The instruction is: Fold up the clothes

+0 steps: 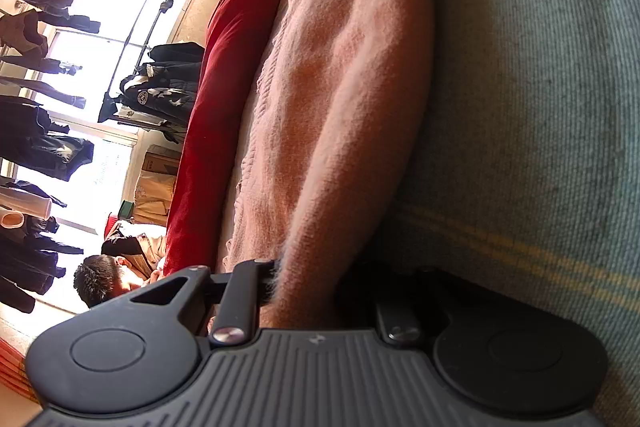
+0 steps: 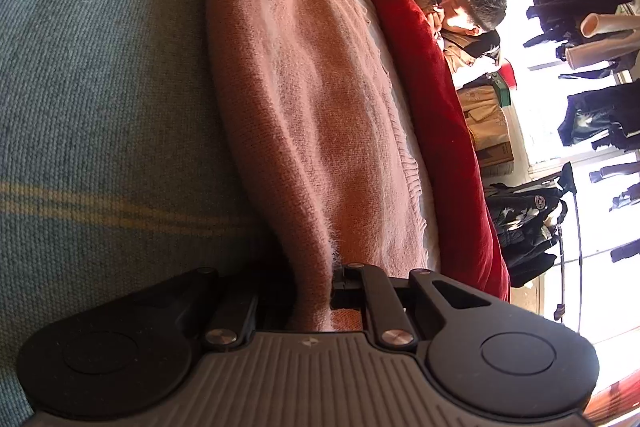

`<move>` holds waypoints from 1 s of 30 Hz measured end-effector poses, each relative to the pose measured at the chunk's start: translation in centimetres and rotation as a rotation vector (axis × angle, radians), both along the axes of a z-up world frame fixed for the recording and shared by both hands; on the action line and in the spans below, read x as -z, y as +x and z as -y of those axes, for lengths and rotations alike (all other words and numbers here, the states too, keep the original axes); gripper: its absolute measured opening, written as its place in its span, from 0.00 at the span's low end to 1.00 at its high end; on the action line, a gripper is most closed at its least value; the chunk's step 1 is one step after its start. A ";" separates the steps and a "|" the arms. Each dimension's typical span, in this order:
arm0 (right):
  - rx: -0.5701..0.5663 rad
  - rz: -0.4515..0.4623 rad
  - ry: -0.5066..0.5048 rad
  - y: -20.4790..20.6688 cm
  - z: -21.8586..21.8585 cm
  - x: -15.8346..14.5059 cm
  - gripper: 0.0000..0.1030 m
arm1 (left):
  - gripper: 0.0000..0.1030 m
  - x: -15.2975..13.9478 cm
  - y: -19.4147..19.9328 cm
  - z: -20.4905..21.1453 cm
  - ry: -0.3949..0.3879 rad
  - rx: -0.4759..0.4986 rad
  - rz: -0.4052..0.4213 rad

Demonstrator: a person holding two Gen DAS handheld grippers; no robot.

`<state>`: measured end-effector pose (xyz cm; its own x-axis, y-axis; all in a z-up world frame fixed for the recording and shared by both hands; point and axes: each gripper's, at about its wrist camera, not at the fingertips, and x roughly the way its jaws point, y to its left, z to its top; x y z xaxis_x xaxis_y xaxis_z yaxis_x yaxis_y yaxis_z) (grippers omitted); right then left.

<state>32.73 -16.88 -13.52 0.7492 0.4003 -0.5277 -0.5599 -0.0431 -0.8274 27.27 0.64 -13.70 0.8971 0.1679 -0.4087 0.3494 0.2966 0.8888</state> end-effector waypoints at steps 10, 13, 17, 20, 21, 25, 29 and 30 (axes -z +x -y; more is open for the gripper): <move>0.037 0.103 -0.011 -1.1 -0.4 0.6 0.12 | 0.13 -0.9 -0.3 0.5 -0.020 -0.039 0.045; 0.041 0.096 -0.038 -1.2 -0.6 -0.1 0.12 | 0.13 -1.5 -0.5 0.5 -0.013 -0.029 0.065; 0.056 0.058 -0.034 -1.2 -0.7 -1.6 0.12 | 0.13 -2.8 -0.7 0.3 -0.029 -0.026 0.079; 0.061 0.047 -0.014 -1.1 -0.6 -2.7 0.12 | 0.09 -3.4 -1.2 0.1 -0.014 -0.007 0.082; 0.064 0.039 -0.007 -1.0 -0.6 -3.1 0.12 | 0.09 -3.5 -1.3 0.1 -0.014 -0.006 0.084; 0.066 0.009 0.016 -0.8 -0.7 -3.5 0.13 | 0.10 -3.2 -0.7 0.0 -0.018 -0.017 0.081; 0.054 0.036 -0.025 -0.5 -1.0 -1.2 0.14 | 0.14 -1.8 0.0 0.4 0.009 -0.027 0.053; 0.042 0.061 -0.032 -0.5 -1.0 -0.5 0.14 | 0.14 -1.3 0.2 0.4 0.028 -0.029 0.048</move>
<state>32.22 -15.89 -13.05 0.7961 0.3514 -0.4927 -0.5106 -0.0471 -0.8586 27.49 0.19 -12.43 0.9101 0.2050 -0.3600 0.2975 0.2812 0.9124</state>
